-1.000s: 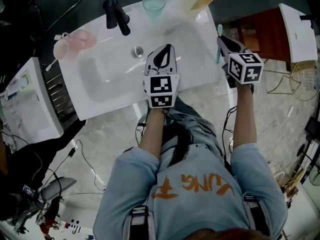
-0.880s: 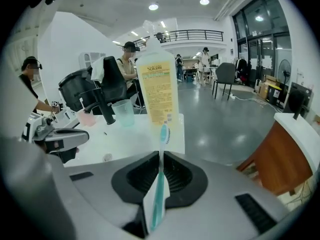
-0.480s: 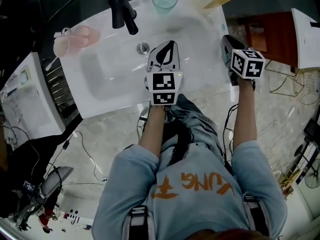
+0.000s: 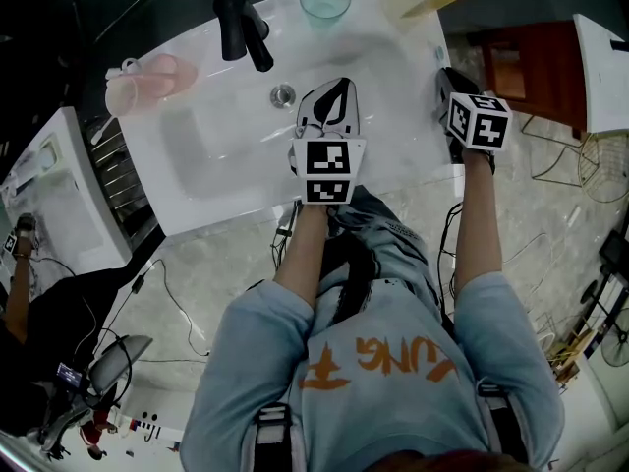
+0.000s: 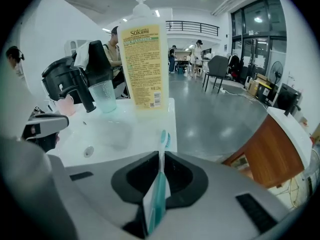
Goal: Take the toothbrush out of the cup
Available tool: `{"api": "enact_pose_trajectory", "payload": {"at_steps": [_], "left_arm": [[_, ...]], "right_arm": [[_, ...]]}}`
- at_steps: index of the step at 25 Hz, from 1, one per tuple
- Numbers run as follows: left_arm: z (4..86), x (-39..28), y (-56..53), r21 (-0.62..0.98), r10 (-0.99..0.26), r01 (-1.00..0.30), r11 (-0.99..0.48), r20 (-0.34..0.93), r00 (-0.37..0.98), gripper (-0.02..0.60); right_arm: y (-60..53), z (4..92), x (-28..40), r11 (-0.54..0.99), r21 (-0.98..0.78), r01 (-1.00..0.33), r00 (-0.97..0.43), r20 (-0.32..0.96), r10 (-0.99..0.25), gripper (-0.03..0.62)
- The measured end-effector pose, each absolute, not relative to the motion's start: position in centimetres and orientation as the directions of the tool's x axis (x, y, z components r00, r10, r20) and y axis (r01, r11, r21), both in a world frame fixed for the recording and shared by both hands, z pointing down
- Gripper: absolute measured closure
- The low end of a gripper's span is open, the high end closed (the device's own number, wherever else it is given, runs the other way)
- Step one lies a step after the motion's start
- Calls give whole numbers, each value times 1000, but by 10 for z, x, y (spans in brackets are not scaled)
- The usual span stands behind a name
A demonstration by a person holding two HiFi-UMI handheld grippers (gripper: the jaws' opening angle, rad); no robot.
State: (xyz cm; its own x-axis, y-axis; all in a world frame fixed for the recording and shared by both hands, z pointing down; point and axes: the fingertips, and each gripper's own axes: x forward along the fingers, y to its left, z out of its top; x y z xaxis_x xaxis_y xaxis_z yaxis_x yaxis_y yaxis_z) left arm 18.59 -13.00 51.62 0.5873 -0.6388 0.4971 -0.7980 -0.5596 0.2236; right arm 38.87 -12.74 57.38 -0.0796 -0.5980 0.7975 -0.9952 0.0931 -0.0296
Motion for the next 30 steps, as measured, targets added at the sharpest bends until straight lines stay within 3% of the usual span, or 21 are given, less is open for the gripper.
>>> {"api": "enact_pose_trajectory", "payload": {"at_steps": [17,30], "left_arm": [[492,161,-109,198,-707,-839,-507,461,536,574],[455,122,-93,152,-794,-892,-426,409,450,574]], "right_arm": [[-112,533,380,99,-36,-994,-95,711,-697,545],[-109,469,322,213,-83,-973,-220,591,-776,545]]}}
